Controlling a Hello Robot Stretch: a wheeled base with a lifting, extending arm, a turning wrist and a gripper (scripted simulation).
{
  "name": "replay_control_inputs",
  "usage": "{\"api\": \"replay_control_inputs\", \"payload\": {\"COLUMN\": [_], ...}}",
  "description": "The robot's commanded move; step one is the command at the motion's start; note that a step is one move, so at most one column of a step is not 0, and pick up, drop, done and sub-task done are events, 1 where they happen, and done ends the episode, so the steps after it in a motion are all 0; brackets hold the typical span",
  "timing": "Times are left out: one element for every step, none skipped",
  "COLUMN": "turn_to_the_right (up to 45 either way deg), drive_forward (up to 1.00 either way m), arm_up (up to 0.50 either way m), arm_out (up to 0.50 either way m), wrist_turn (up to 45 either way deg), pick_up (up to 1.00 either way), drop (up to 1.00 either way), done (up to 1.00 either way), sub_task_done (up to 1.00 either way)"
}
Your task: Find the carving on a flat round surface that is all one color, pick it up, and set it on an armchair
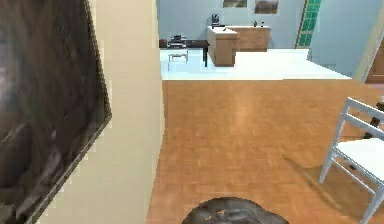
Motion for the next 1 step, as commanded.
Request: {"api": "replay_control_inputs", "payload": {"turn_to_the_right": [0.0], "drive_forward": [1.0], "arm_up": [0.0], "arm_out": [0.0], "wrist_turn": [0.0], "pick_up": [0.0], "drop": [0.0], "done": [0.0], "sub_task_done": [0.0]}}
